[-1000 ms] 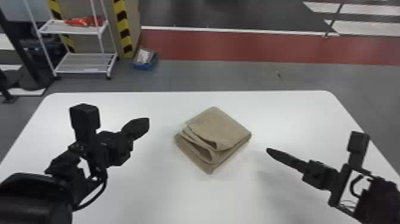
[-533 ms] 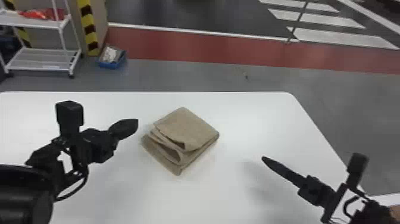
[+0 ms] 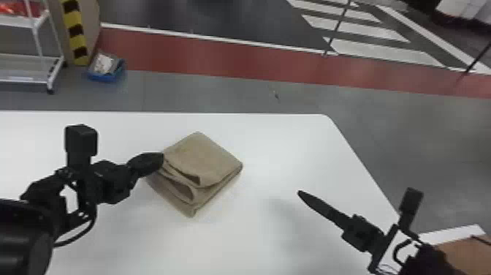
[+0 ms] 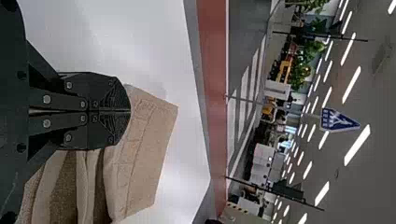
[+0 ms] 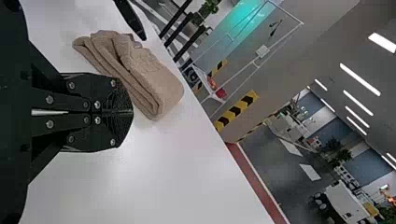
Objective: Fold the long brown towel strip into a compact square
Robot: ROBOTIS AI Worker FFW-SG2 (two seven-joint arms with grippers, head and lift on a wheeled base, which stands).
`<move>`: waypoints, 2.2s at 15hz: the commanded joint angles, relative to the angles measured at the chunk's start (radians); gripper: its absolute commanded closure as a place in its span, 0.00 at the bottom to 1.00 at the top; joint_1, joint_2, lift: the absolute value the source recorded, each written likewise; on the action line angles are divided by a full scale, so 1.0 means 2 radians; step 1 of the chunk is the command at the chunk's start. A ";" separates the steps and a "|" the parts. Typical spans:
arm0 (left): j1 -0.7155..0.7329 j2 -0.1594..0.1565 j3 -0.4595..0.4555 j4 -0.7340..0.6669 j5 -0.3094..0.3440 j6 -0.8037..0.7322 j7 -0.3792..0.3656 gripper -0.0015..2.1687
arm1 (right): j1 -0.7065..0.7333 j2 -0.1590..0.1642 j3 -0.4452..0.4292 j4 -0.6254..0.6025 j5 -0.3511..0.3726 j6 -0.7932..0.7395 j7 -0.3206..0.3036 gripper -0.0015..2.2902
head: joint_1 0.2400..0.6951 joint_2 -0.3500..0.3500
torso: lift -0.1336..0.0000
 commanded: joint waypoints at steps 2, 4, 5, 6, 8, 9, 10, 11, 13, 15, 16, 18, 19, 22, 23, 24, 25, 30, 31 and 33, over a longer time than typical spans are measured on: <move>-0.009 -0.004 -0.002 0.015 -0.006 -0.020 0.018 0.97 | 0.006 0.000 -0.002 -0.009 -0.007 0.001 0.002 0.94 | 1.00 0.06 | 0.07; -0.017 -0.004 -0.003 0.026 -0.022 -0.020 0.027 0.97 | 0.012 0.000 -0.002 -0.012 -0.012 0.001 0.002 0.94 | 1.00 0.07 | 0.07; -0.017 -0.004 -0.005 0.026 -0.032 -0.020 0.032 0.97 | 0.014 0.000 -0.002 -0.013 -0.016 0.000 0.002 0.94 | 1.00 0.08 | 0.07; -0.017 -0.004 -0.005 0.026 -0.039 -0.019 0.036 0.97 | 0.014 0.000 -0.002 -0.013 -0.017 0.000 0.002 0.94 | 1.00 0.08 | 0.07; -0.014 -0.004 -0.006 0.025 -0.065 -0.019 0.047 0.97 | 0.016 0.000 -0.002 -0.015 -0.021 0.000 0.004 0.94 | 1.00 0.09 | 0.07; -0.011 -0.004 -0.005 0.025 -0.070 -0.017 0.047 0.97 | 0.017 0.000 -0.002 -0.017 -0.024 0.000 0.005 0.94 | 1.00 0.10 | 0.07; -0.010 -0.003 -0.003 0.024 -0.073 -0.016 0.047 0.97 | 0.019 0.000 -0.002 -0.019 -0.027 0.000 0.005 0.94 | 1.00 0.11 | 0.07; -0.008 -0.002 -0.001 0.022 -0.073 -0.012 0.046 0.97 | 0.019 0.000 -0.002 -0.020 -0.029 0.000 0.005 0.94 | 1.00 0.11 | 0.07; 0.000 0.000 0.000 0.016 -0.073 0.003 0.043 0.97 | 0.020 0.000 -0.002 -0.021 -0.032 0.000 0.007 0.94 | 1.00 0.12 | 0.07; 0.010 0.000 0.003 -0.001 -0.066 0.018 0.039 0.97 | 0.020 0.000 -0.006 -0.020 -0.033 0.001 0.008 0.94 | 1.00 0.12 | 0.07; 0.018 0.000 0.003 -0.014 -0.064 0.037 0.037 0.97 | 0.020 0.000 -0.007 -0.020 -0.033 0.000 0.008 0.94 | 1.00 0.12 | 0.07; 0.038 -0.001 0.003 -0.046 -0.058 0.064 0.035 0.97 | 0.020 0.000 -0.010 -0.019 -0.038 0.001 0.008 0.94 | 1.00 0.11 | 0.07; 0.050 0.000 0.003 -0.062 -0.049 0.070 0.033 0.97 | 0.019 0.000 -0.012 -0.018 -0.038 0.001 0.008 0.94 | 1.00 0.10 | 0.07; 0.080 0.001 0.004 -0.114 -0.034 0.116 0.020 0.97 | 0.014 0.000 -0.012 -0.011 -0.037 0.003 0.008 0.94 | 1.00 0.06 | 0.07; 0.091 0.002 0.004 -0.131 -0.029 0.129 0.019 0.97 | 0.012 0.000 -0.012 -0.008 -0.037 0.005 0.008 0.94 | 1.00 0.05 | 0.07; 0.099 0.002 0.003 -0.143 -0.026 0.141 0.019 0.97 | 0.010 0.000 -0.012 -0.006 -0.037 0.006 0.007 0.94 | 1.00 0.03 | 0.07; 0.107 0.002 0.001 -0.161 -0.022 0.153 0.019 0.97 | 0.009 0.000 -0.012 -0.005 -0.038 0.008 0.006 0.94 | 1.00 0.02 | 0.07; 0.142 0.002 -0.005 -0.199 -0.009 0.169 0.016 0.97 | -0.003 0.000 -0.010 0.004 -0.034 0.008 -0.003 0.94 | 1.00 0.00 | 0.07; 0.149 0.002 -0.006 -0.205 -0.009 0.172 0.016 0.97 | -0.008 0.000 -0.007 0.007 -0.029 0.006 -0.008 0.94 | 1.00 0.00 | 0.07; 0.155 0.002 0.000 -0.230 -0.006 0.190 0.017 0.97 | -0.026 0.000 0.001 0.019 -0.014 0.003 -0.018 0.94 | 1.00 0.00 | 0.07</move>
